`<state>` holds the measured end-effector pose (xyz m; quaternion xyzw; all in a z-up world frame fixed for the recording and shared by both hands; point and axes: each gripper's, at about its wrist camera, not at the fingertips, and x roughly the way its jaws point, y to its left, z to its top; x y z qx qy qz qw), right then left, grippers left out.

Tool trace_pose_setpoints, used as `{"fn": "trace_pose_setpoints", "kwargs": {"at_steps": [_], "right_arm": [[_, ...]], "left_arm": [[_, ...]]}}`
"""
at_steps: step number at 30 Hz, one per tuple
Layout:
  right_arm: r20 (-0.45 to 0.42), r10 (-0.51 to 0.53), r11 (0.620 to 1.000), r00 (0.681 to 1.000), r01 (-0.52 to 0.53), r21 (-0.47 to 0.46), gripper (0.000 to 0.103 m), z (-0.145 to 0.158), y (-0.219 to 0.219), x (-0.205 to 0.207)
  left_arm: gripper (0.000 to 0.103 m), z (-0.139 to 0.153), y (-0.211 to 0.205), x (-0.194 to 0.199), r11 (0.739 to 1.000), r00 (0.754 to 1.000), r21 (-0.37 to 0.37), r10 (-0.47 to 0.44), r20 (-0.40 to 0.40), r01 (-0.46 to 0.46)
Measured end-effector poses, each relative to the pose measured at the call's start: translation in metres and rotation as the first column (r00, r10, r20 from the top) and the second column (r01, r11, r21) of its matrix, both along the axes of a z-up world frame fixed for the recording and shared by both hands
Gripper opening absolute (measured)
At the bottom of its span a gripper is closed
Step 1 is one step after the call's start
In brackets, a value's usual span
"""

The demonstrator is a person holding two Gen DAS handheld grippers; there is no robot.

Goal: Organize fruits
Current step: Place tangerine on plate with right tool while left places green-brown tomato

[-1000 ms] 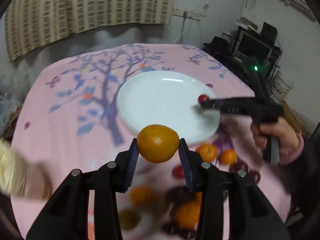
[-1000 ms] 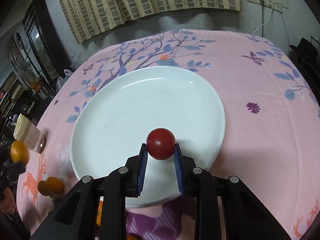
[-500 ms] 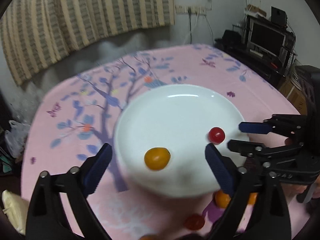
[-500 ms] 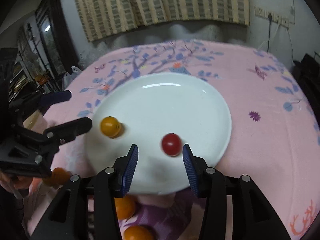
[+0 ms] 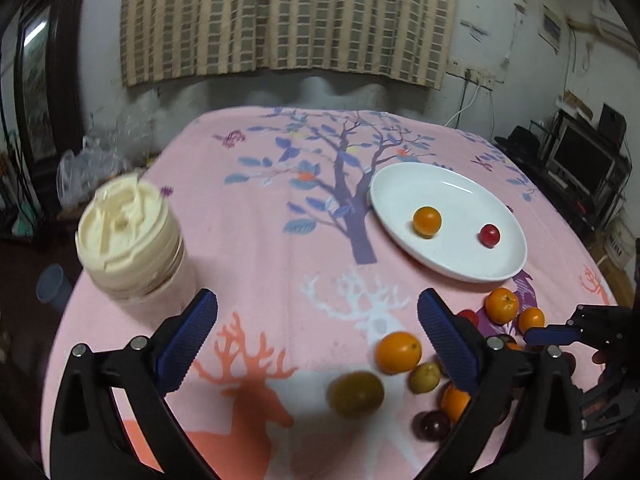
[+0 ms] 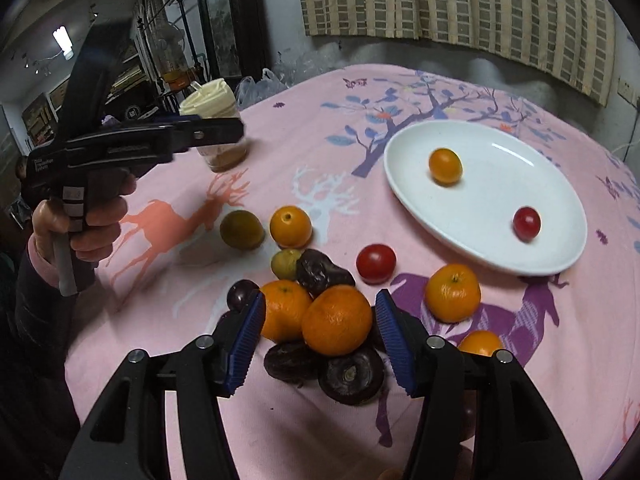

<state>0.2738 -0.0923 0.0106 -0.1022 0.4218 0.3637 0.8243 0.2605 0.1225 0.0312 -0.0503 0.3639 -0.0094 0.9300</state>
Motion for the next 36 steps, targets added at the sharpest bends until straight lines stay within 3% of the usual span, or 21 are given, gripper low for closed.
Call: {"fn": "trace_pose_setpoints", "kwargs": {"at_steps": [3, 7, 12, 17, 19, 22, 29, 33, 36], "right_arm": [[-0.020, -0.013, 1.000, 1.000, 0.012, -0.012, 0.051, -0.008, -0.002, 0.004], [-0.042, -0.016, 1.000, 0.999, 0.015, -0.026, 0.043, -0.019, 0.002, 0.011], [-0.036, -0.010, 1.000, 0.999, 0.009, -0.022, 0.040, -0.020, 0.002, 0.008], [-0.076, -0.041, 0.998, 0.996, 0.045, 0.046, 0.039, -0.014, -0.012, 0.015], [-0.062, -0.060, 0.996, 0.996, 0.064, 0.057, 0.039, -0.009, -0.018, 0.016], [-0.062, -0.085, 0.992, 0.994, 0.090, 0.086, 0.039, -0.004, -0.026, 0.018], [-0.047, -0.111, 0.988, 0.993, 0.115, 0.101, 0.039, 0.002, -0.035, 0.018], [-0.043, -0.128, 0.985, 0.991, 0.133, 0.110, 0.039, 0.005, -0.038, 0.018], [-0.039, -0.160, 0.979, 0.986, 0.163, 0.125, 0.039, 0.009, -0.046, 0.022]], "left_arm": [[0.098, -0.013, 0.013, -0.004, 0.998, 0.999, -0.062, 0.017, -0.033, -0.019], [0.098, -0.022, 0.016, -0.009, 0.997, 0.999, -0.078, 0.004, -0.052, -0.008], [0.098, -0.024, 0.004, -0.012, 0.996, 0.996, -0.046, -0.073, -0.050, 0.070], [0.096, -0.037, -0.019, -0.016, 0.978, 0.975, 0.013, -0.204, -0.090, 0.206], [0.078, -0.043, -0.029, -0.017, 0.968, 0.964, 0.038, -0.242, -0.112, 0.247], [0.062, -0.056, -0.034, -0.012, 0.963, 0.952, 0.035, -0.258, -0.165, 0.268], [0.057, -0.068, -0.033, -0.008, 0.964, 0.946, 0.029, -0.252, -0.204, 0.263], [0.037, -0.075, -0.034, -0.004, 0.961, 0.934, 0.007, -0.268, -0.236, 0.278], [0.037, -0.071, -0.035, -0.004, 0.963, 0.936, 0.006, -0.261, -0.236, 0.270]]}}
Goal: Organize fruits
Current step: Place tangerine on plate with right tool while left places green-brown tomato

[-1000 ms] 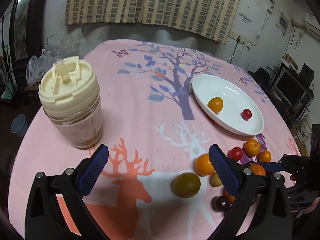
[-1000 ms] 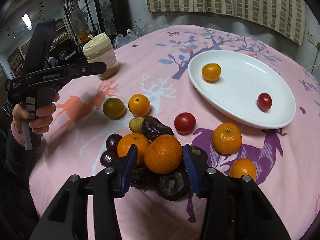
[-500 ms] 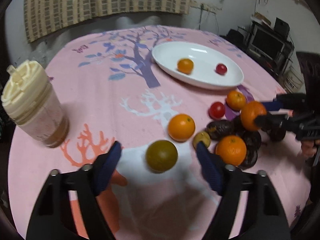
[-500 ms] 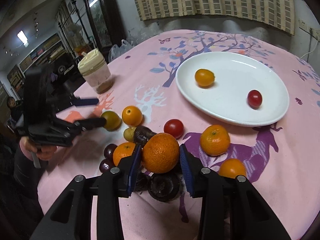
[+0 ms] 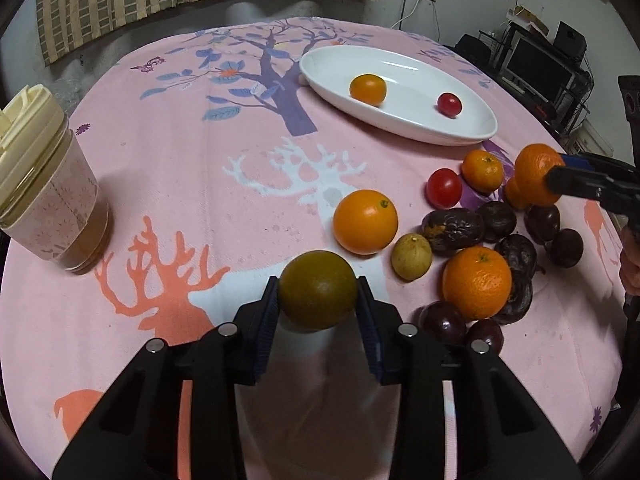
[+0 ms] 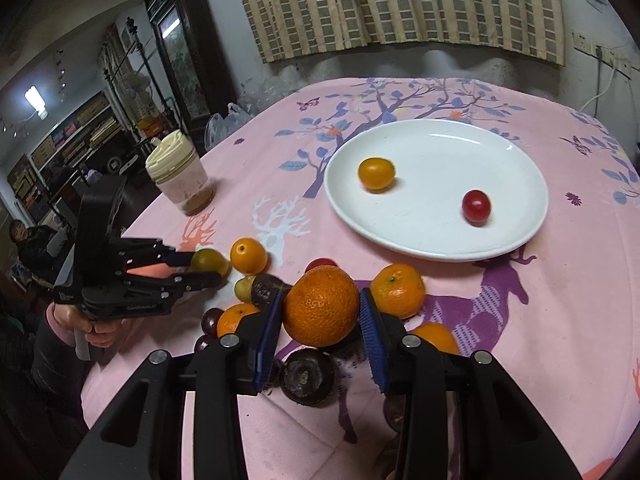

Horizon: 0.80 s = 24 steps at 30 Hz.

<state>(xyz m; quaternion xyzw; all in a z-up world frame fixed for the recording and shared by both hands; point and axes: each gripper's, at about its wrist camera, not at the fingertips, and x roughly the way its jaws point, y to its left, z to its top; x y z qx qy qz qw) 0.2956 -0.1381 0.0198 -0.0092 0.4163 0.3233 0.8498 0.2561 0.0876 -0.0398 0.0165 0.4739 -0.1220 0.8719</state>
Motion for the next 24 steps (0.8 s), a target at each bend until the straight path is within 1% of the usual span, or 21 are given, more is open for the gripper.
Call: {"fn": "trace_pose_setpoints", "kwargs": {"at_steps": [2, 5, 8, 11, 12, 14, 17, 21, 22, 23, 24], "right_arm": [[0.000, -0.037, 0.999, 0.999, 0.037, 0.025, 0.039, 0.005, -0.010, 0.008], [0.002, -0.104, 0.994, 0.995, 0.104, 0.038, 0.039, 0.009, -0.024, 0.029], [0.013, -0.186, 0.982, 0.982, 0.186, 0.011, 0.039, 0.007, -0.035, 0.062], [-0.013, -0.249, 0.968, 0.968, 0.249, -0.001, 0.039, -0.006, -0.043, 0.097], [-0.021, -0.262, 0.965, 0.965, 0.262, -0.004, 0.039, -0.010, -0.044, 0.105], [-0.035, -0.279, 0.960, 0.960, 0.279, -0.005, 0.039, -0.019, -0.048, 0.117], [-0.039, -0.284, 0.959, 0.958, 0.284, -0.014, 0.039, -0.026, -0.049, 0.125], [-0.024, -0.272, 0.962, 0.962, 0.272, -0.005, 0.041, -0.029, -0.049, 0.127], [-0.015, -0.267, 0.964, 0.964, 0.267, -0.006, 0.042, -0.029, -0.049, 0.126], [-0.007, -0.261, 0.965, 0.965, 0.261, -0.010, 0.053, -0.028, -0.047, 0.124], [0.000, -0.258, 0.966, 0.966, 0.258, -0.001, 0.062, -0.025, -0.047, 0.120]], "left_arm": [[0.037, 0.010, 0.000, 0.001, 1.000, 1.000, -0.013, 0.002, 0.014, -0.002], [0.037, 0.037, -0.010, 0.011, 0.999, 0.998, -0.021, -0.026, 0.062, 0.027], [0.037, 0.064, -0.035, 0.038, 0.996, 0.990, -0.028, -0.083, 0.110, 0.087], [0.037, 0.074, -0.067, 0.072, 0.987, 0.985, -0.062, -0.142, 0.096, 0.149], [0.037, 0.074, -0.080, 0.085, 0.985, 0.983, -0.054, -0.159, 0.089, 0.164], [0.037, 0.068, -0.103, 0.106, 0.982, 0.980, -0.014, -0.185, 0.074, 0.187], [0.037, 0.049, -0.126, 0.135, 0.980, 0.980, 0.040, -0.194, 0.033, 0.193], [0.038, 0.029, -0.133, 0.158, 0.985, 0.986, 0.041, -0.166, -0.019, 0.167], [0.048, 0.029, -0.133, 0.160, 0.987, 0.988, 0.043, -0.151, -0.019, 0.152], [0.056, 0.031, -0.132, 0.160, 0.989, 0.990, 0.049, -0.138, -0.005, 0.138], [0.071, 0.038, -0.130, 0.155, 0.991, 0.992, 0.057, -0.123, 0.034, 0.121]]}}
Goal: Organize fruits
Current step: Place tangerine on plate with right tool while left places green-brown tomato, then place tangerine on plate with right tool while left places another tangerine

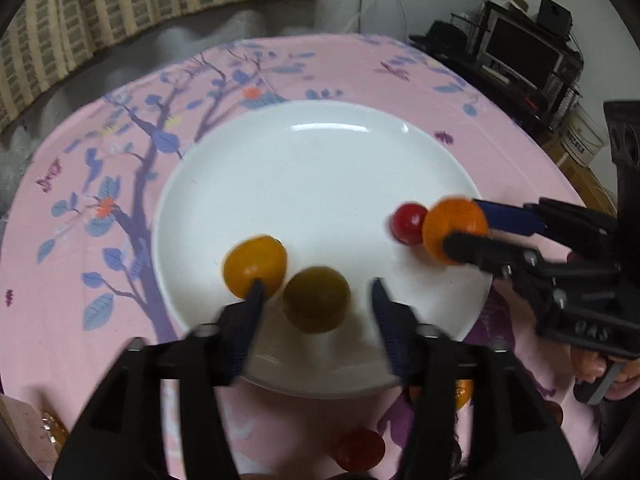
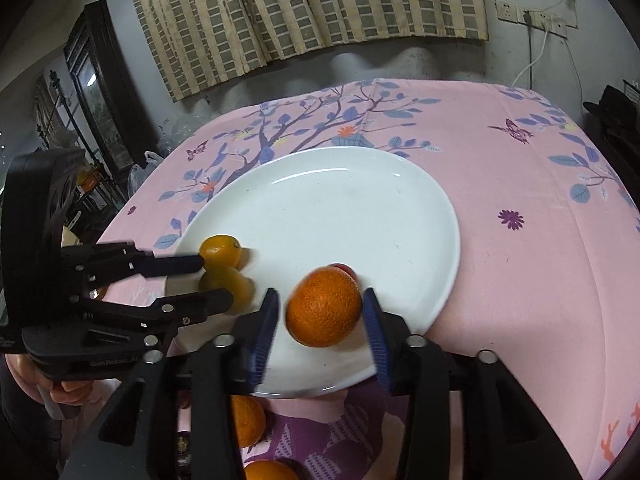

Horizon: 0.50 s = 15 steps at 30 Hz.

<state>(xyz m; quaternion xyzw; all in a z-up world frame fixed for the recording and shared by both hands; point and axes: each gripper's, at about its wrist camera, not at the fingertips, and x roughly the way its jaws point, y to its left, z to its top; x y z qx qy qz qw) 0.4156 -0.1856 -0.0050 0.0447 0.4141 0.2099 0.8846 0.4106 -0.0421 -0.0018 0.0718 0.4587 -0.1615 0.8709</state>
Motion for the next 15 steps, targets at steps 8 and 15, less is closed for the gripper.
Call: {"fn": "trace_pose_setpoints", "kwargs": {"at_steps": [8, 15], "right_arm": [[0.128, 0.098, 0.989, 0.987, -0.083, -0.120, 0.078, 0.036, 0.022, -0.059], [0.050, 0.202, 0.964, 0.978, -0.190, -0.189, 0.066, 0.018, 0.055, -0.088]], "left_arm": [[0.095, 0.043, 0.052, -0.082, 0.992, 0.983, -0.054, 0.116, 0.140, -0.110], [0.095, 0.021, 0.097, -0.148, 0.970, 0.970, -0.153, 0.209, 0.124, -0.189]]}}
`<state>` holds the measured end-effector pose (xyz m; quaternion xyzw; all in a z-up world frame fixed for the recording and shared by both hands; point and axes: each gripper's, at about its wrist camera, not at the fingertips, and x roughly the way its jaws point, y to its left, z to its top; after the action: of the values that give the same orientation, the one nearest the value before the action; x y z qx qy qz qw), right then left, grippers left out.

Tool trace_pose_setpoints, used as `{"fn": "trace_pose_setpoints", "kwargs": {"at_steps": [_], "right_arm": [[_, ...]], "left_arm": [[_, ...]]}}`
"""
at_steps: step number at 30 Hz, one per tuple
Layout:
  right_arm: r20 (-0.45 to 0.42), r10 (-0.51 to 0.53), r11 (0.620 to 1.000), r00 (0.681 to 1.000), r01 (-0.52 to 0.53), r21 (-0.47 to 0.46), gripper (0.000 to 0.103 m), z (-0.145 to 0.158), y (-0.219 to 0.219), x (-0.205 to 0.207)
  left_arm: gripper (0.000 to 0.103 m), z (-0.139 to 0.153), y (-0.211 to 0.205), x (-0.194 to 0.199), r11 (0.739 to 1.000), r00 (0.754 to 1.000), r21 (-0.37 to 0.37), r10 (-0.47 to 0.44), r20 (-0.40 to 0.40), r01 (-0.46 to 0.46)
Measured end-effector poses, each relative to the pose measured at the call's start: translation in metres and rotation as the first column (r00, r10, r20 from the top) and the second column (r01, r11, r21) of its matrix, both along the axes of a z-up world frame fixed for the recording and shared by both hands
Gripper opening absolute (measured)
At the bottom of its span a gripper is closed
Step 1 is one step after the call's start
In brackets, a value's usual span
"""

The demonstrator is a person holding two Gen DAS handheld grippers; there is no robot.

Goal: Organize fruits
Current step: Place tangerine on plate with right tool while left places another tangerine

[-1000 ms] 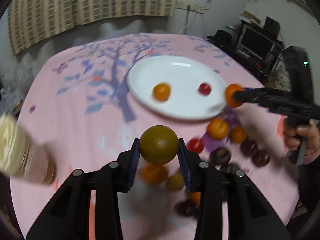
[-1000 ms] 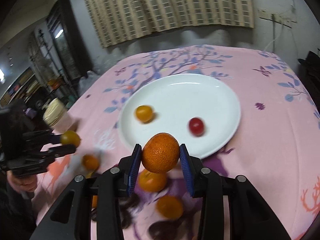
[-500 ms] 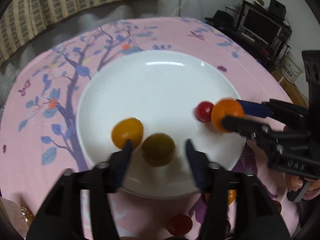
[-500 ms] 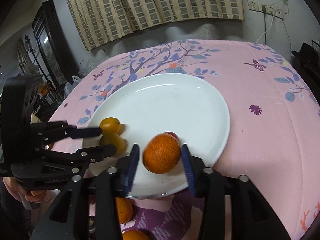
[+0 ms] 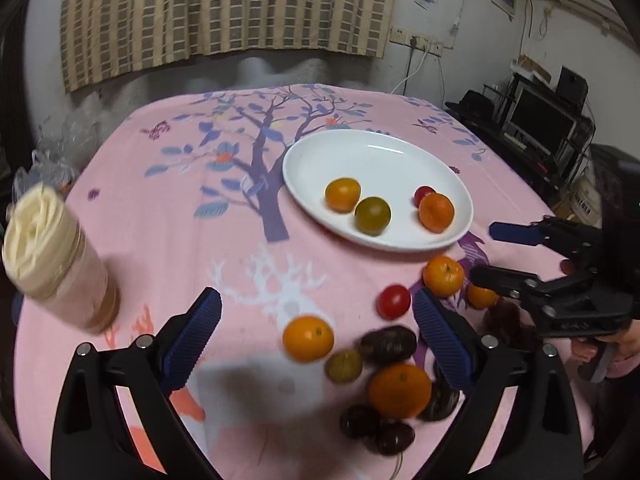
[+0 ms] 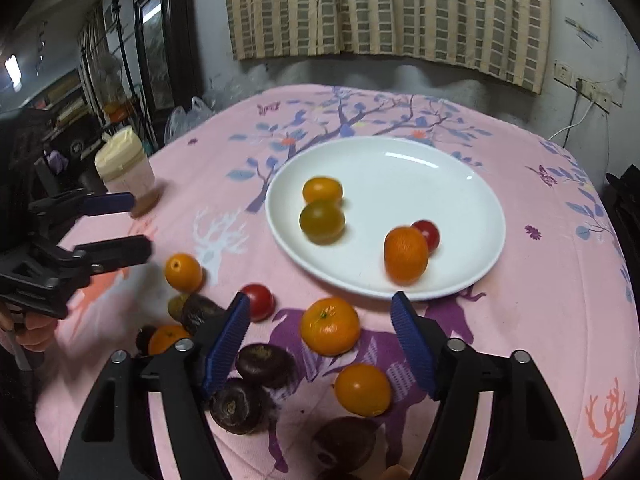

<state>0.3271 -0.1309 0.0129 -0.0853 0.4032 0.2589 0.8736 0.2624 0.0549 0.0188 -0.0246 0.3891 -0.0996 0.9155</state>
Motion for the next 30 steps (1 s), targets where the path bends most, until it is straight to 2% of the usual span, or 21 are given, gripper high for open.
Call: {"fn": "trace_pose_setpoints", "kwargs": {"at_steps": [2, 3, 7, 9, 12, 14, 18, 21, 23, 25, 30], "right_arm": [[-0.039, -0.008, 1.000, 0.999, 0.007, -0.017, 0.051, -0.011, 0.004, 0.005], [-0.058, -0.011, 1.000, 0.998, 0.010, -0.027, 0.049, -0.017, 0.004, 0.008], [-0.091, -0.028, 0.998, 0.995, 0.022, -0.064, 0.049, -0.034, 0.009, 0.015], [-0.108, -0.038, 0.997, 0.993, 0.030, -0.075, 0.049, -0.040, 0.012, 0.018], [-0.116, -0.042, 0.994, 0.992, 0.030, -0.103, 0.049, -0.046, 0.016, 0.019], [-0.112, -0.050, 0.995, 0.992, 0.040, -0.095, 0.043, -0.044, 0.015, 0.017], [-0.118, -0.063, 0.997, 0.991, 0.056, -0.059, 0.043, -0.039, 0.009, 0.014], [-0.097, -0.063, 0.998, 0.993, 0.063, -0.004, 0.043, -0.024, 0.002, 0.007], [-0.076, -0.056, 0.998, 0.996, 0.058, 0.023, 0.043, -0.014, 0.000, 0.000], [-0.062, -0.047, 0.998, 0.997, 0.049, 0.045, 0.043, -0.007, -0.001, -0.006], [-0.053, -0.037, 0.997, 0.998, 0.040, 0.066, 0.043, 0.000, -0.001, -0.011]], "left_arm": [[0.095, -0.005, 0.007, -0.007, 1.000, 1.000, -0.028, 0.002, -0.006, -0.002], [0.095, -0.008, 0.010, -0.009, 0.999, 1.000, -0.032, 0.001, -0.010, -0.001], [0.095, -0.009, 0.013, -0.015, 0.999, 1.000, -0.033, -0.005, -0.013, 0.004], [0.095, -0.007, 0.010, -0.019, 0.998, 0.999, -0.046, -0.036, -0.006, 0.036], [0.095, -0.007, -0.001, -0.028, 0.995, 0.995, -0.025, -0.101, 0.007, 0.101], [0.094, -0.010, -0.013, -0.031, 0.988, 0.988, -0.006, -0.151, -0.001, 0.151], [0.075, -0.021, -0.038, -0.035, 0.968, 0.968, 0.034, -0.247, -0.042, 0.249], [0.067, -0.030, -0.045, -0.032, 0.962, 0.961, 0.039, -0.266, -0.080, 0.270], [0.066, -0.035, -0.046, -0.029, 0.963, 0.959, 0.031, -0.263, -0.102, 0.267], [0.053, -0.039, -0.045, -0.027, 0.962, 0.955, 0.014, -0.270, -0.121, 0.273], [0.052, -0.049, -0.048, -0.023, 0.960, 0.948, 0.004, -0.275, -0.161, 0.279]]}}
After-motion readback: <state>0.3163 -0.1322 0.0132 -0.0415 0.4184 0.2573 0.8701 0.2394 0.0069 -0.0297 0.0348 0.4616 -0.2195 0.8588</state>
